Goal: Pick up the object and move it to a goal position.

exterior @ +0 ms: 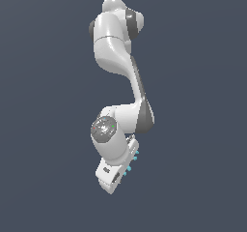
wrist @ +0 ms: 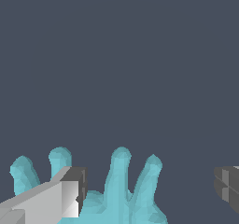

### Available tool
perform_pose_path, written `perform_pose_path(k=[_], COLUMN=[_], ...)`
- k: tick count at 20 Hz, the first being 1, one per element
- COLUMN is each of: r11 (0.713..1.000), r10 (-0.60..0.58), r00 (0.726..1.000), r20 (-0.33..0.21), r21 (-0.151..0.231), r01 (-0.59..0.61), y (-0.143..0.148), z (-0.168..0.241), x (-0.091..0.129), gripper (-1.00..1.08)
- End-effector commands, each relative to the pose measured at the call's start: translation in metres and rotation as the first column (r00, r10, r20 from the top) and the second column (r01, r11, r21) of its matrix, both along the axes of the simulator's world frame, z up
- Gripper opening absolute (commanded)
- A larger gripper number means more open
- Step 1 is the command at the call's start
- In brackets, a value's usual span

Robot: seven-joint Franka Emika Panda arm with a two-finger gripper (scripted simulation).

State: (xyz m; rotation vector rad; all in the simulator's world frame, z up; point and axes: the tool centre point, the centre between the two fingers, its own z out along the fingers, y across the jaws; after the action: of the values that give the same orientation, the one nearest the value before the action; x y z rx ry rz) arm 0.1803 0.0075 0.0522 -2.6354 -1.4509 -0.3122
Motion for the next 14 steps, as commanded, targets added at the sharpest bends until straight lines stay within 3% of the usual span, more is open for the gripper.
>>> perform_pose_path(k=[1, 14], r11=[1.000, 1.000], r10=[0.012, 0.015], r00=[1.000, 1.000], r20=[0.005, 0.006], r21=[0.002, 0.002], r01=[-0.012, -0.015], y=[-0.002, 0.002], z=[-0.002, -0.022], x=[0.002, 0.004], gripper=[1.08, 1.08])
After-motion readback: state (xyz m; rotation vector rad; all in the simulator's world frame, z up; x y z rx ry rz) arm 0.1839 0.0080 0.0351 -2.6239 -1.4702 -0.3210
